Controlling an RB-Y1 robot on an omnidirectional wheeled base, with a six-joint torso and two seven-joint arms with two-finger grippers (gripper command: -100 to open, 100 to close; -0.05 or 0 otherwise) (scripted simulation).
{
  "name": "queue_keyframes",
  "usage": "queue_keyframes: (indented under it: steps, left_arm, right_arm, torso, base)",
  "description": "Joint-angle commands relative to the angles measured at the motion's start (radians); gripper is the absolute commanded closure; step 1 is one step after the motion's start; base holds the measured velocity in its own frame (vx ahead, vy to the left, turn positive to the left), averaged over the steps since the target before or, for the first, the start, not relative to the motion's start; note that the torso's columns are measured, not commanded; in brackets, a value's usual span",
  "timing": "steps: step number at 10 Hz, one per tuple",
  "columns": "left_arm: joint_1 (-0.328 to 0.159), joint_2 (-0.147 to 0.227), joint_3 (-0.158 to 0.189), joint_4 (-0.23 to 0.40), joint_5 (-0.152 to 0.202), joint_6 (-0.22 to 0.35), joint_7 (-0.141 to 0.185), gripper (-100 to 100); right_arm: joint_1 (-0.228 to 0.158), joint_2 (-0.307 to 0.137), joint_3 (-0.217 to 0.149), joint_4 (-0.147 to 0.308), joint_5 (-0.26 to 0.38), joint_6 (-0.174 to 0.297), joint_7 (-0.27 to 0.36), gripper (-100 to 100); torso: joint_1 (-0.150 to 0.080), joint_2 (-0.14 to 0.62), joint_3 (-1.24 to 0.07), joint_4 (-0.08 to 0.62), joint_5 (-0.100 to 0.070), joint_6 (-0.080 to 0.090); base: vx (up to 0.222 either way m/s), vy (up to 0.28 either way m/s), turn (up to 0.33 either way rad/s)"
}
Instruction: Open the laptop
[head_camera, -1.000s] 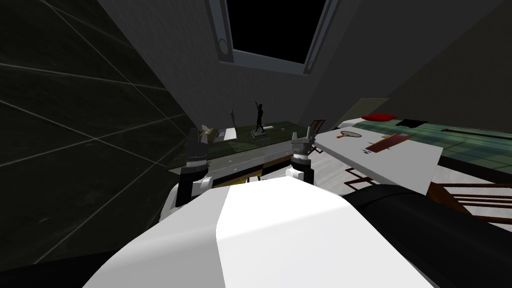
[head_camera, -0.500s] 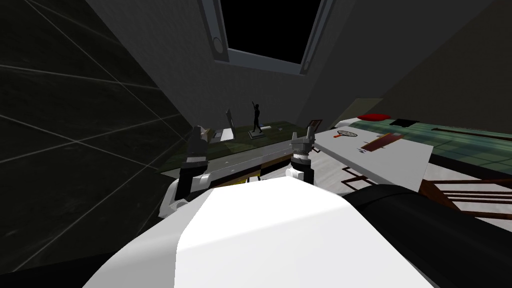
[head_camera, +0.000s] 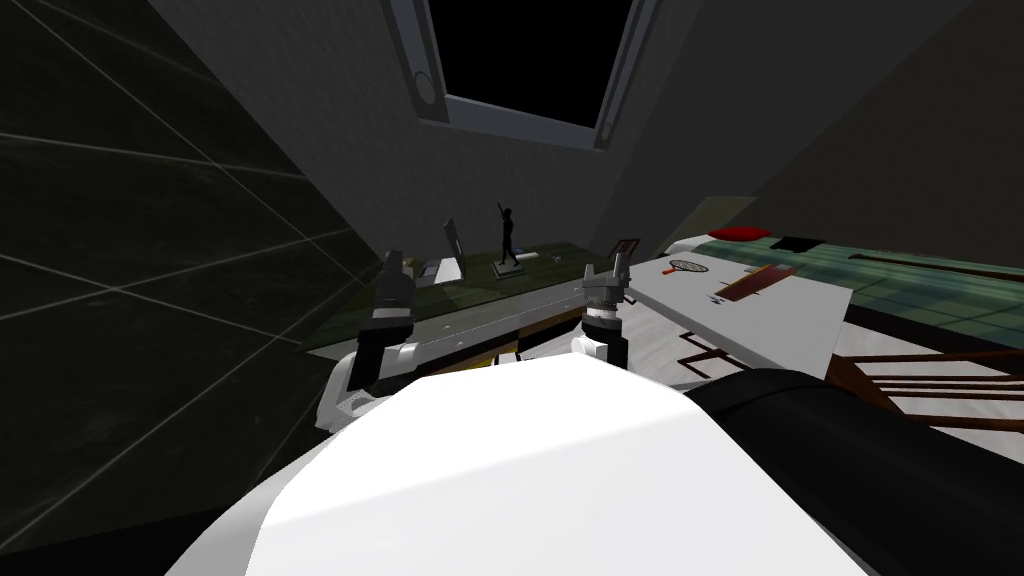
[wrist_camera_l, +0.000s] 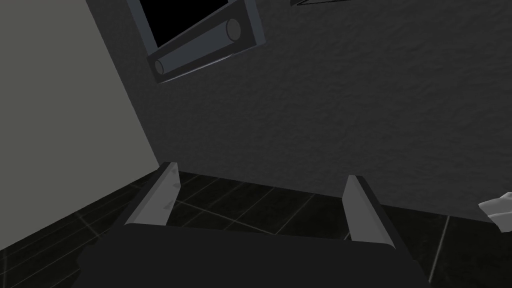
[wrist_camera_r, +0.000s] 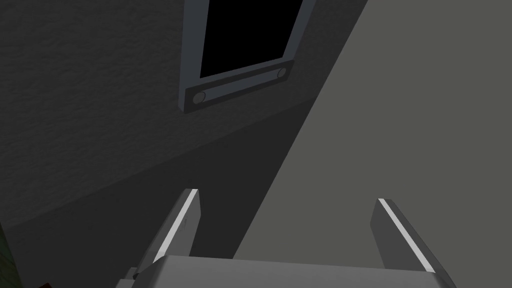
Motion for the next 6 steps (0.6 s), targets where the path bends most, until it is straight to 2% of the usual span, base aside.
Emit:
queue_keyframes:
  steps: [1,4,5,6]
  left_arm:
    - [-0.026,0.004,0.013,0.003,-0.007,0.061,-0.004,-100]
    - [-0.075,0.012,0.038,0.009,-0.018,0.148,-0.009,-100]
    - [-0.075,0.012,0.038,0.009,-0.018,0.165,-0.009,-100]
    - [-0.1,0.018,0.051,0.013,-0.023,0.202,-0.012,-100]
  right_arm:
    - [0.0,0.0,0.0,0.0,0.0,0.0,0.0,0]
    - [0.0,0.0,0.0,0.0,0.0,0.0,0.0,0]
    - [0.0,0.0,0.0,0.0,0.0,0.0,0.0,0]
    - [0.0,0.0,0.0,0.0,0.0,0.0,0.0,0]
  torso:
    - [0.0,0.0,0.0,0.0,0.0,0.0]
    - [0.0,0.0,0.0,0.0,0.0,0.0]
    - [0.0,0.0,0.0,0.0,0.0,0.0]
    - [0.0,0.0,0.0,0.0,0.0,0.0]
  base:
    - [0.005,-0.044,-0.024]
    - [0.01,-0.05,-0.036]
    - [0.014,-0.047,-0.025]
    - [0.011,-0.051,-0.037]
